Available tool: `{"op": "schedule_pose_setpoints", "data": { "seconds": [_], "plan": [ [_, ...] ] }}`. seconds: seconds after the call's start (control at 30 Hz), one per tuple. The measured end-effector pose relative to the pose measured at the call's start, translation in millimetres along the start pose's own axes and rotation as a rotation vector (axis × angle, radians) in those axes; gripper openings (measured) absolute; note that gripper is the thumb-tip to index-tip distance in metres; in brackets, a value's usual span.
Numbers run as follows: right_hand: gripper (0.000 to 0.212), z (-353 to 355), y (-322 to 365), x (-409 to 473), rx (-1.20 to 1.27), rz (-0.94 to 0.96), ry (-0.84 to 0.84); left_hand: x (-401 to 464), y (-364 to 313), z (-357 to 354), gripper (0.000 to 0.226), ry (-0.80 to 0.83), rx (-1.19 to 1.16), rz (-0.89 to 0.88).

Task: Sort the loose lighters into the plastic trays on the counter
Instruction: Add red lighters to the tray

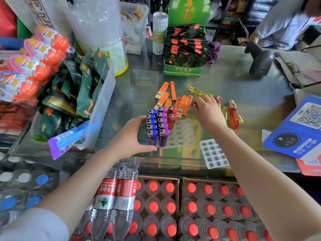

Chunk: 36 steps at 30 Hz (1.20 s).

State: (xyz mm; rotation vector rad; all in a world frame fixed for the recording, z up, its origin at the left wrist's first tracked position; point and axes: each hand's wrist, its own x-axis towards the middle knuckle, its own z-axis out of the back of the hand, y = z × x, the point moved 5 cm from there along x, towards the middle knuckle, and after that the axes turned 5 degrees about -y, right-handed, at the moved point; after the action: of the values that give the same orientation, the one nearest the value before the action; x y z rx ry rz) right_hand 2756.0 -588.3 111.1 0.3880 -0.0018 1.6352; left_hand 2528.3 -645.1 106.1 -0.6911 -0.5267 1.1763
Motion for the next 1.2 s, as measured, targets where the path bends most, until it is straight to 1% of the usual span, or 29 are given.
{"op": "schedule_pose_setpoints", "data": {
  "seconds": [0.1, 0.17, 0.27, 0.37, 0.47, 0.57, 0.67, 0.77, 0.9, 0.97, 1.1, 1.2],
  "plan": [
    [0.021, 22.5, 11.6, -13.1, 0.270, -0.061, -0.135, -5.5, 2.4, 0.4, 0.081, 0.001, 0.006, 0.006],
    [0.013, 38.3, 23.0, -26.4, 0.454, -0.105, -0.193, -10.1, 3.1, 2.2, 0.082, 0.003, 0.014, 0.018],
    [0.005, 47.9, 40.8, -53.0, 0.698, -0.216, -0.187, -19.2, 3.2, 5.3, 0.082, -0.002, 0.017, 0.015],
    [0.005, 40.8, 57.0, -76.0, 0.800, -0.262, -0.121, -27.0, 5.1, 7.3, 0.081, -0.007, 0.022, 0.002],
    [0.006, 32.0, 66.8, -85.7, 0.805, -0.282, -0.094, -31.3, 3.1, 7.3, 0.078, -0.022, 0.030, -0.028],
    [0.011, 29.0, 71.9, -88.5, 0.784, -0.306, -0.106, -32.2, 2.2, 4.8, 0.071, -0.014, 0.018, -0.061],
    [0.010, 27.1, 72.8, -90.6, 0.785, -0.346, -0.131, -32.5, 4.7, 3.1, 0.067, 0.003, 0.002, -0.078],
    [0.019, 24.9, 73.9, -92.5, 0.812, -0.360, -0.108, -33.1, 3.1, 4.7, 0.062, 0.003, -0.023, -0.085],
    [0.024, 23.0, 77.8, -92.8, 0.810, -0.323, -0.031, -32.4, 4.2, 5.8, 0.069, 0.007, -0.014, -0.093],
    [0.024, 25.8, 79.9, -90.4, 0.751, -0.280, -0.044, -33.2, 4.2, 6.4, 0.072, 0.003, -0.006, -0.091],
    [0.030, 28.6, 86.2, -85.9, 0.542, -0.175, -0.112, -34.9, 3.7, 7.5, 0.073, -0.017, 0.006, -0.086],
    [0.036, 27.1, 88.8, -85.3, 0.467, -0.134, -0.164, -33.4, 5.2, 6.8, 0.074, -0.013, 0.006, -0.087]
  ]
}}
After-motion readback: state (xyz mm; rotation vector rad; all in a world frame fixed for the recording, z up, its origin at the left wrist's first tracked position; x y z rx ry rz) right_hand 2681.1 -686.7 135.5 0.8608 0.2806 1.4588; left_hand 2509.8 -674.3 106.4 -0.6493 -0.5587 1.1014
